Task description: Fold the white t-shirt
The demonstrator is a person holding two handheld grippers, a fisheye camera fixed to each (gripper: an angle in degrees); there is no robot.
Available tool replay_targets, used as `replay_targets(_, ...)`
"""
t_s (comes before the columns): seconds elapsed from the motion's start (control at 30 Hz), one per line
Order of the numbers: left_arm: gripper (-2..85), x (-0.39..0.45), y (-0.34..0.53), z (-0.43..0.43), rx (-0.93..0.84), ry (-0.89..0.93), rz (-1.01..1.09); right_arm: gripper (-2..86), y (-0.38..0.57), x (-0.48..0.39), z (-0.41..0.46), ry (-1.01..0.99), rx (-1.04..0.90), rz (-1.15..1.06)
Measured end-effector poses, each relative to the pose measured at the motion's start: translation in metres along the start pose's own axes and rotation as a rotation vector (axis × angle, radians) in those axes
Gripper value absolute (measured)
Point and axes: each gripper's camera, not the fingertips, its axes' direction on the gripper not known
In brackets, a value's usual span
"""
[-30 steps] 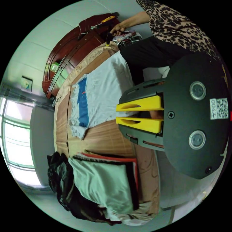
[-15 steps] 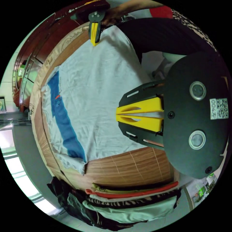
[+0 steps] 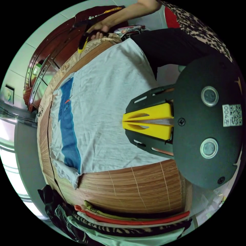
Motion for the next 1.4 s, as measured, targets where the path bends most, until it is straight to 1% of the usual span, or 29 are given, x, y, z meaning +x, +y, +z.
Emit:
replay_targets(0.03, 0.4, -0.001, 0.004, -0.001, 0.003, 0.006, -0.005, 11.2, -0.021, 0.034, 0.007, -0.055, -0.015, 0.101)
replay_targets(0.07, 0.4, -0.001, 0.007, -0.002, 0.003, 0.007, -0.007, 11.3, -0.03, 0.05, 0.011, -0.094, -0.026, 0.143)
replay_targets(0.13, 0.4, 0.0, 0.011, -0.004, 0.003, -0.002, -0.003, 11.7, -0.058, 0.113, 0.03, -0.325, -0.004, 0.358)
replay_targets(0.2, 0.4, 0.002, 0.014, -0.006, 0.004, -0.011, -0.002, 12.0, -0.068, 0.149, 0.049, -0.467, 0.009, 0.495)
replay_targets(0.23, 0.3, 0.002, 0.017, -0.007, 0.004, -0.012, -0.004, 12.1, -0.071, 0.166, 0.06, -0.501, 0.01, 0.57)
replay_targets(0.33, 0.3, -0.003, 0.021, -0.008, 0.003, 0.008, -0.024, 11.9, -0.073, 0.193, 0.079, -0.516, -0.002, 0.687)
replay_targets(0.57, 0.3, -0.011, 0.029, -0.012, -0.005, 0.037, -0.032, 12.8, -0.075, 0.219, 0.089, -0.512, 0.008, 0.728)
replay_targets(0.77, 0.3, -0.015, 0.033, -0.014, -0.008, 0.046, -0.045, 8.3, -0.09, 0.23, 0.094, -0.487, -0.014, 0.683)
replay_targets(0.87, 0.3, -0.018, 0.035, -0.014, -0.005, 0.053, -0.052, 2.0, -0.093, 0.232, 0.096, -0.493, -0.05, 0.641)
replay_targets(1.03, 0.3, -0.021, 0.037, -0.016, -0.005, 0.054, -0.058, -0.4, -0.064, 0.241, 0.065, -0.67, 0.162, 0.689)
replay_targets(1.13, 0.3, -0.023, 0.039, -0.017, 0.0, 0.058, -0.065, -0.5, -0.046, 0.24, 0.049, -0.722, 0.224, 0.727)
replay_targets(1.27, 0.3, -0.031, 0.041, -0.017, 0.008, 0.083, -0.084, -0.5, -0.038, 0.229, 0.038, -0.694, 0.235, 0.757)
replay_targets(1.4, 0.3, -0.033, 0.041, -0.019, 0.007, 0.086, -0.083, -0.3, -0.062, 0.198, 0.027, -0.597, 0.206, 0.716)
